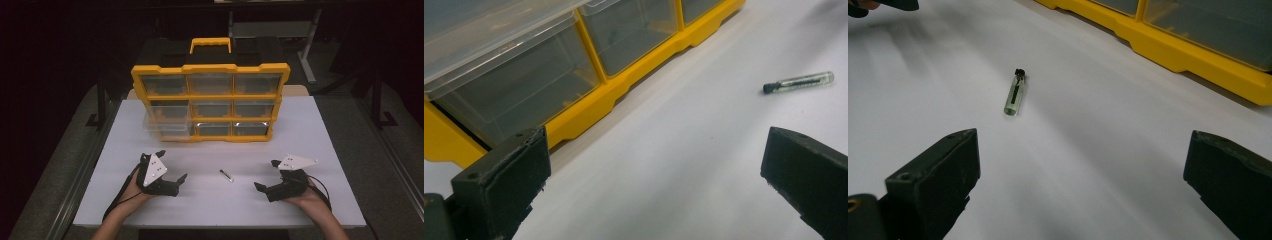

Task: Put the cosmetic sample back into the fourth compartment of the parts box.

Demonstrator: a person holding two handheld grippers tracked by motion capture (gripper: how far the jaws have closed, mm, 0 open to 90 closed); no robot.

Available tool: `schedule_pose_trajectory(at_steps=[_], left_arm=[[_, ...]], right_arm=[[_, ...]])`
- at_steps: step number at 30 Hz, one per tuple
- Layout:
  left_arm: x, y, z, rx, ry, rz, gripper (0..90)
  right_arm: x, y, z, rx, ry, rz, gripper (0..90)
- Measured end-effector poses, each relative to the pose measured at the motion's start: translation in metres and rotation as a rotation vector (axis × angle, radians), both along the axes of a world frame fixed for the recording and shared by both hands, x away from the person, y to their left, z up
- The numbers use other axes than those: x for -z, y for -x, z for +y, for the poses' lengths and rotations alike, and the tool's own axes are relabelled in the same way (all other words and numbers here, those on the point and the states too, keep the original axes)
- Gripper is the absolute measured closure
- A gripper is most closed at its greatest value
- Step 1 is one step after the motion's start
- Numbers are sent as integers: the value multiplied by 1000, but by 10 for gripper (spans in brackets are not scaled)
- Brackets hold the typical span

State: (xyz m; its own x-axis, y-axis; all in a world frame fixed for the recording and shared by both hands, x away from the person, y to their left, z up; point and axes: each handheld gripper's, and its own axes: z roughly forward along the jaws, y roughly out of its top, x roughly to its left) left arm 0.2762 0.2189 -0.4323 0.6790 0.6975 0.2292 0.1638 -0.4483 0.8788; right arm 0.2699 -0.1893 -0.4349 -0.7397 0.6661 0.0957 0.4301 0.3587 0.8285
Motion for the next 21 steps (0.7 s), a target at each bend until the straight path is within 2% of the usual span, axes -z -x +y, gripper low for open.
schedule_pose_trajectory(at_steps=[1,5,6,9,15,21], left_arm=[[0,0,0,-1,17,7,0],[-2,-3,3,5,39,22,0],[-2,-3,3,7,40,33,0],[-2,-3,3,-4,83,68,0],[-3,-5,7,-1,132,112,0],[-3,-6,8,-3,149,128,0]], right_arm=[[0,0,0,-1,0,-1,10],[0,0,0,-1,0,-1,11],[0,0,0,-1,0,-1,11],[0,0,0,0,0,-1,11],[0,0,0,0,-1,-1,11],[0,0,0,0,0,1,11]])
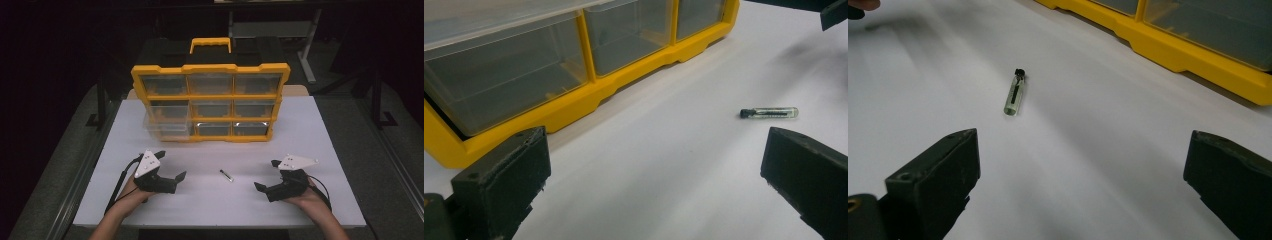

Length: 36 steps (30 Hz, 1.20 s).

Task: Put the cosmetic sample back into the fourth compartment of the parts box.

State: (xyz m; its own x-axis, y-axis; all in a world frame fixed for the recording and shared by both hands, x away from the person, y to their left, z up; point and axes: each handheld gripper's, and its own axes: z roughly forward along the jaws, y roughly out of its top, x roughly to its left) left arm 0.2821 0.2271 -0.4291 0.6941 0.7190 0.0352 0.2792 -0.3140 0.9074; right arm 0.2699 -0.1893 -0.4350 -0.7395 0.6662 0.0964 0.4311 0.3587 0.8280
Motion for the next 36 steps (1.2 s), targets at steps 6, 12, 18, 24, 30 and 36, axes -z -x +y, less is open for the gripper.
schedule_pose_trajectory(at_steps=[6,12,18,24,30,36], left_arm=[[-1,0,1,-4,-9,-9,0],[-5,4,6,14,-6,-9,0],[-4,10,12,24,-6,-5,0],[-4,14,20,28,-2,-18,0],[-3,17,30,19,6,-23,0],[-2,18,39,15,19,-34,0]], right_arm=[[0,0,0,0,0,0,11],[0,0,-1,2,-1,-1,11],[0,0,0,0,1,1,10],[0,0,0,2,0,6,11],[0,0,0,1,0,7,11],[0,0,1,-1,-2,9,10]])
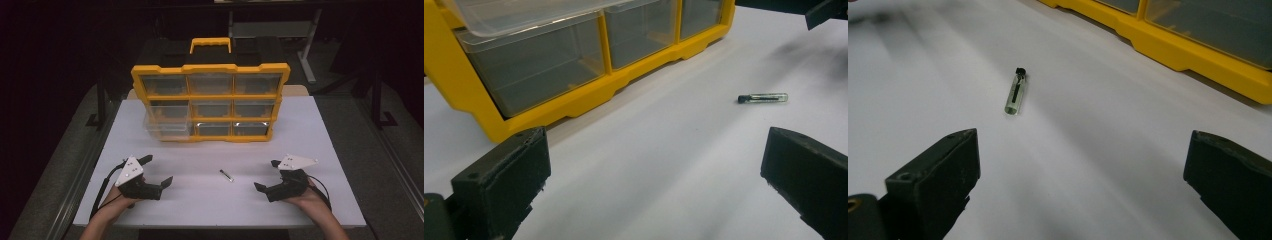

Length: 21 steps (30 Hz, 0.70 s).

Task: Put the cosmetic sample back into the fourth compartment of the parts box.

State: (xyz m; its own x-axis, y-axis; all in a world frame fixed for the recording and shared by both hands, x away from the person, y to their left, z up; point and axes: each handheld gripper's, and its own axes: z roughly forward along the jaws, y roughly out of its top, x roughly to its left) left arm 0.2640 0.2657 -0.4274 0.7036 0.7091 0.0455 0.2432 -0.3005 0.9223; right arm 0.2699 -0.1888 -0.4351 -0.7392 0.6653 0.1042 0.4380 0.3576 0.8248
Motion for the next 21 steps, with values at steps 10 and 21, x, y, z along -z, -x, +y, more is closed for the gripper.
schedule_pose_trajectory(at_steps=[10,21], left_arm=[[2,-1,-1,20,11,6,0],[4,-1,-1,22,21,7,0]], right_arm=[[-3,-1,2,-18,-34,-8,10],[-12,-5,8,-46,-10,9,10]])
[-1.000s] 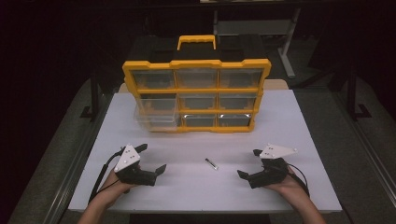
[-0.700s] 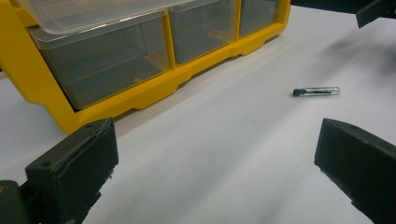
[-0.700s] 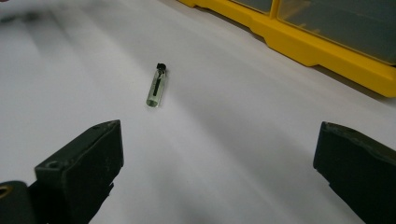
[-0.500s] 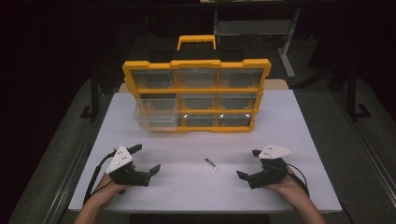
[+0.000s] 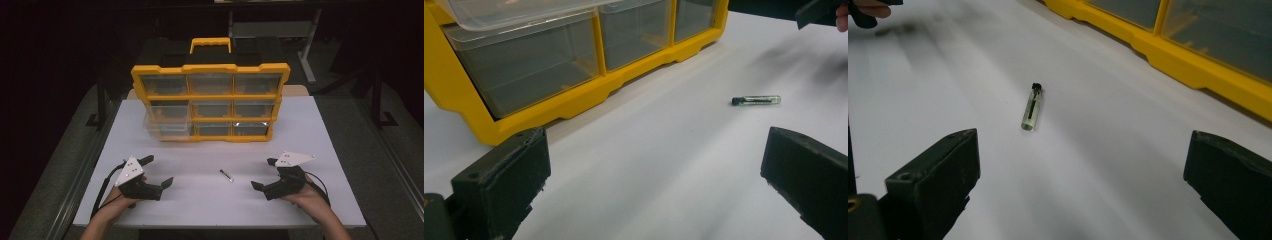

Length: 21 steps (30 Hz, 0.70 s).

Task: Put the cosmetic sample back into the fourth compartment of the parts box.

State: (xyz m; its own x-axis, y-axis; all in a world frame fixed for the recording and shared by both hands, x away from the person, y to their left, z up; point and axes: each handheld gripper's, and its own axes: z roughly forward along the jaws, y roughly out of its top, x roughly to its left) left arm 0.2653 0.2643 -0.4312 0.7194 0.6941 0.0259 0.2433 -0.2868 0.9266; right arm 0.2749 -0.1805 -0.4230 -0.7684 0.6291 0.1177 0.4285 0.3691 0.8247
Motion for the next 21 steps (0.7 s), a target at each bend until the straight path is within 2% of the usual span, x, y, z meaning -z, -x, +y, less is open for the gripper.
schedule_pose_trajectory(at_steps=[6,10,16,21], left_arm=[[0,0,0,-2,2,1,0],[1,0,-1,2,-4,2,0],[-1,1,-3,11,1,6,0],[-1,1,-3,0,4,0,0]], right_arm=[[-8,-6,3,-11,11,-1,10],[-13,-9,7,-35,20,22,10],[-17,-15,12,-28,30,31,10],[-20,-19,18,-47,42,33,10]])
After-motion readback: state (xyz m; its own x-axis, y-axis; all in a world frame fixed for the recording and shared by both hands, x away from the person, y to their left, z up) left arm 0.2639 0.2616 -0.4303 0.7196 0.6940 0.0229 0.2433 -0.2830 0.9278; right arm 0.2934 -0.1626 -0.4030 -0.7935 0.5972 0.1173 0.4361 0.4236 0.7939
